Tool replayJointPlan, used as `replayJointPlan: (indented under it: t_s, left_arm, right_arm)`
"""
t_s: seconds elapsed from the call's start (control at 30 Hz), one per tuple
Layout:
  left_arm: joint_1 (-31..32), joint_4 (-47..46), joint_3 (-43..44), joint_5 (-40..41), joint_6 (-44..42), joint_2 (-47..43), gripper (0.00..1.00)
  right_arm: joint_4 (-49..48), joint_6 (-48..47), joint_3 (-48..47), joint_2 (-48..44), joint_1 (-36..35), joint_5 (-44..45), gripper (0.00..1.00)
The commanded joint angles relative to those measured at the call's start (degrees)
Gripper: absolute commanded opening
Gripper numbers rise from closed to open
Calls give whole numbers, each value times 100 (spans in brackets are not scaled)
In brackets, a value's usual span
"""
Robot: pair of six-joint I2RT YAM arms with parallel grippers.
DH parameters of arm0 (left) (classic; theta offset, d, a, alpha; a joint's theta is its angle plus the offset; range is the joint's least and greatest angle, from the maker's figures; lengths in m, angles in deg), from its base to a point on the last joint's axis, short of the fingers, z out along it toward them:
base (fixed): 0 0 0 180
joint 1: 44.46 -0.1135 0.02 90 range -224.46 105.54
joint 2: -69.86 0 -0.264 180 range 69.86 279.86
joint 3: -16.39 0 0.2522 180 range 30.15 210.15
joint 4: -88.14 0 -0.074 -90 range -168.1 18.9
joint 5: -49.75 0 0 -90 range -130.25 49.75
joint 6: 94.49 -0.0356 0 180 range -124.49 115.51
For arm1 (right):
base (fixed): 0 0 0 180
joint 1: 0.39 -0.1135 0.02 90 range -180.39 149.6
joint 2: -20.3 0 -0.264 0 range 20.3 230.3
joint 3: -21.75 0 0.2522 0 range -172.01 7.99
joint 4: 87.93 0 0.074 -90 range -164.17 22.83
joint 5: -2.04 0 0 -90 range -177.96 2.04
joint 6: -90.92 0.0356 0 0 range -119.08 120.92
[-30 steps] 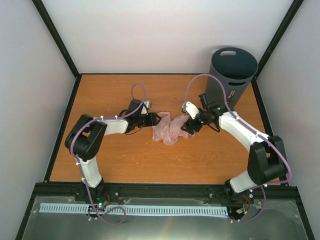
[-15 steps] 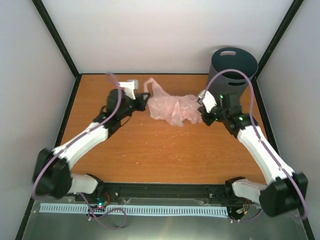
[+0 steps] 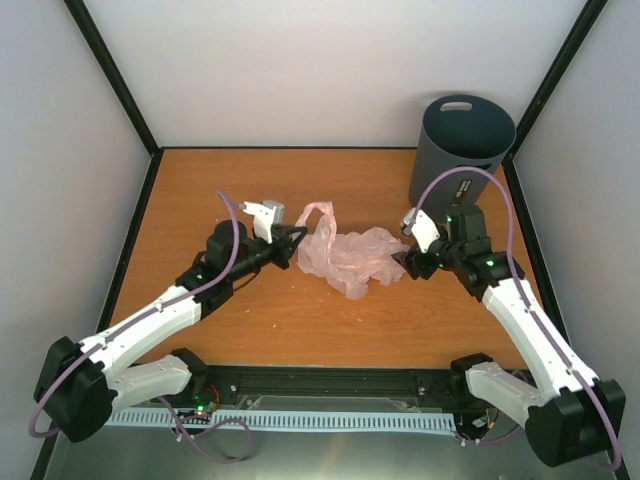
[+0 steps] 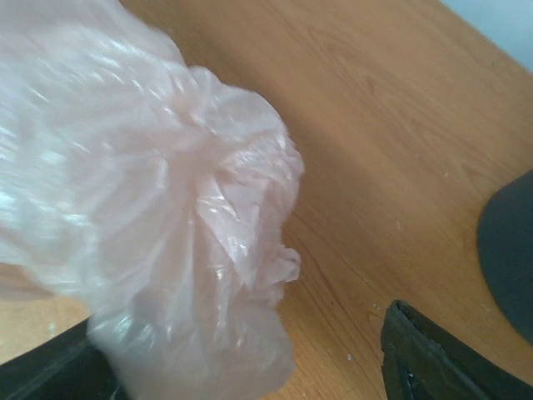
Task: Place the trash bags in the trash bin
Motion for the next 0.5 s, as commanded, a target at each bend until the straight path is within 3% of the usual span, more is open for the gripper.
replayJointPlan:
  t_s: [0.0, 0.23, 0.47]
  left_arm:
    - [317, -359, -261, 333, -237, 70, 1]
    - [773, -984, -666, 437, -143, 268, 1]
    - [1367, -1076, -198, -187, -993, 546, 3]
  right_arm:
    - [747, 134, -560, -612, 17, -601, 77]
    - [1231, 4, -851, -662, -50, -1516, 80]
    - [1546, -176, -1564, 98, -496, -2066, 94]
